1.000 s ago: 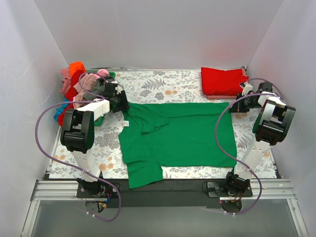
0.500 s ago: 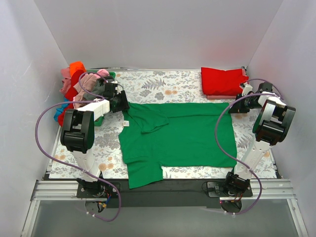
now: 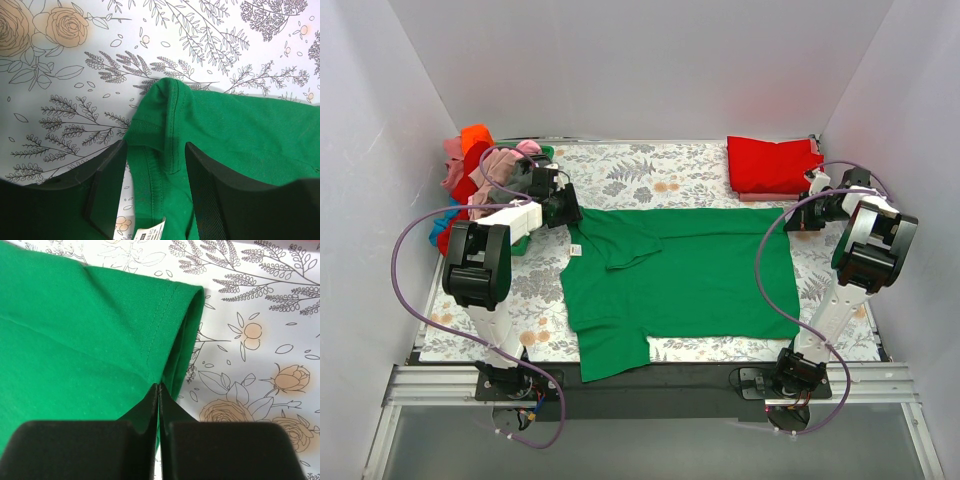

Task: Fold and stack the t-shirts
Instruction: Fold the tshirt

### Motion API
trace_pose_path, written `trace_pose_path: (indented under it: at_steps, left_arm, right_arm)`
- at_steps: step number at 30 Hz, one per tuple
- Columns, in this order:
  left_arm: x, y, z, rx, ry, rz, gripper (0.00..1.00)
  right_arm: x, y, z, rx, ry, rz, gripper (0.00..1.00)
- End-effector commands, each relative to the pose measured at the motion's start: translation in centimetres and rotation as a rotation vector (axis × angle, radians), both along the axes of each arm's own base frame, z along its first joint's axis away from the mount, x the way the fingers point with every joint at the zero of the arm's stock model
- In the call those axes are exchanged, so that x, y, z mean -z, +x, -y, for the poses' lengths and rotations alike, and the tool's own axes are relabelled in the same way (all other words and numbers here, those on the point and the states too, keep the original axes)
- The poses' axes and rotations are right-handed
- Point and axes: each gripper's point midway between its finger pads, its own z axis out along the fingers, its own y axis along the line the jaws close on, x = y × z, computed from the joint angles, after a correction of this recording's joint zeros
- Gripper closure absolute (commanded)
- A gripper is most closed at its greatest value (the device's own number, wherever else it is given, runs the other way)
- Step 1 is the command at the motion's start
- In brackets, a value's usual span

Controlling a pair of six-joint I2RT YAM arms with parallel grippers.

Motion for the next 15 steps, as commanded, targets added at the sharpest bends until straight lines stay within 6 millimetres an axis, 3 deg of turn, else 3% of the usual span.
trace_pose_path:
  at_steps: [1, 7, 15]
  left_arm:
    - [-1.9, 0.7, -0.3, -0.003, 0.007, 0.046, 0.52]
    - [-1.9, 0.7, -0.4, -0.004, 0.007, 0.046, 0.52]
    - [-1.8, 0.8, -0.5, -0.003, 0.01, 0.043, 0.52]
  right_arm:
    - [-1.1, 0.3, -0.1, -0.01, -0.002, 0.02, 0.99]
    - [-2.8, -0.2, 0.0, -0.006, -0.011, 0.055, 0.99]
    - [-3.5, -0.8, 0.3, 0.004, -0.014, 0.066, 0.99]
